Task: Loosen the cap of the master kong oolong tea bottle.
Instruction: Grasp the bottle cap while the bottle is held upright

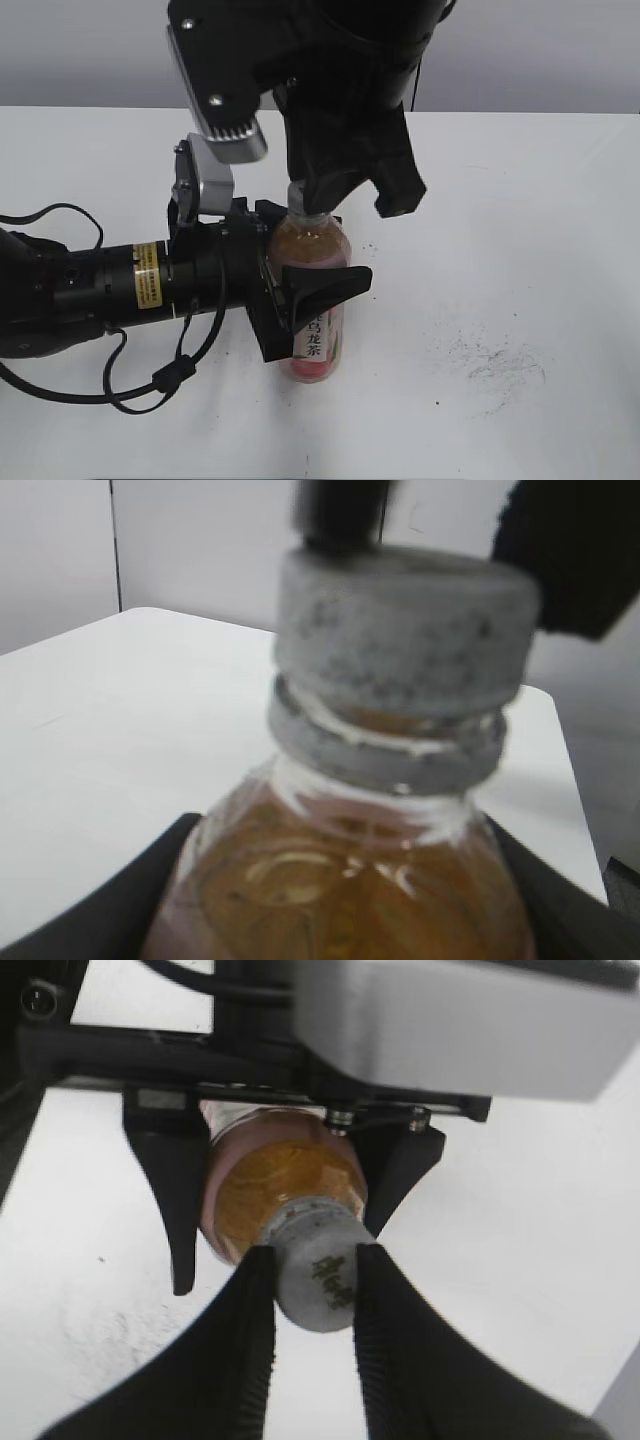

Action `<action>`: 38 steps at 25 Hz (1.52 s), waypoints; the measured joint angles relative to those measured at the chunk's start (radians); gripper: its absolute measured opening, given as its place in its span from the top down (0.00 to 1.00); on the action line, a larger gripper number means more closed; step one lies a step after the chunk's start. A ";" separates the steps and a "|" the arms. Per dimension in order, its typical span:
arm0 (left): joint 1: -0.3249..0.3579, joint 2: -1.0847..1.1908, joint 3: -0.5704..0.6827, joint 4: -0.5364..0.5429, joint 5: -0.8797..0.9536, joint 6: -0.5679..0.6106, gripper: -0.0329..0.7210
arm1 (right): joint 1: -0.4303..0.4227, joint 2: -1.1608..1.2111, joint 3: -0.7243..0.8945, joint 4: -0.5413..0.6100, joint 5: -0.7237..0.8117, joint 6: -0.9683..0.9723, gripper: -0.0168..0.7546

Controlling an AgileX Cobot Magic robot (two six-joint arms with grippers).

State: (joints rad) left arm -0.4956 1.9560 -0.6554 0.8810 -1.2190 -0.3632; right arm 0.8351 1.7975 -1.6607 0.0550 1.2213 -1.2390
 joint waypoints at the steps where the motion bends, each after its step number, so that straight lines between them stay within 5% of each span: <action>1: 0.000 0.000 0.000 -0.005 0.002 -0.004 0.37 | 0.000 -0.001 -0.001 0.001 -0.001 -0.082 0.73; 7: 0.002 0.000 0.000 -0.012 0.004 -0.010 0.37 | 0.000 -0.002 -0.002 0.028 0.001 -0.593 0.84; 12: 0.003 0.000 0.000 -0.010 0.003 -0.010 0.37 | -0.001 -0.002 -0.002 0.045 0.002 -0.613 0.77; 19: 0.002 0.000 0.000 -0.010 0.003 -0.009 0.37 | 0.000 -0.002 -0.002 0.069 0.003 -0.299 0.51; 26: 0.002 0.000 0.000 -0.010 0.003 -0.007 0.37 | 0.000 -0.001 -0.002 0.066 -0.006 0.384 0.22; 32: 0.002 0.000 0.000 -0.010 0.003 -0.007 0.37 | 0.000 0.002 -0.002 -0.038 -0.046 0.956 0.28; 38: 0.002 0.000 0.000 -0.010 0.003 -0.007 0.37 | 0.000 0.003 -0.001 -0.043 -0.007 1.075 0.29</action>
State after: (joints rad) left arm -0.4936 1.9560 -0.6554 0.8709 -1.2156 -0.3702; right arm 0.8353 1.8006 -1.6618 0.0119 1.2140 -0.1644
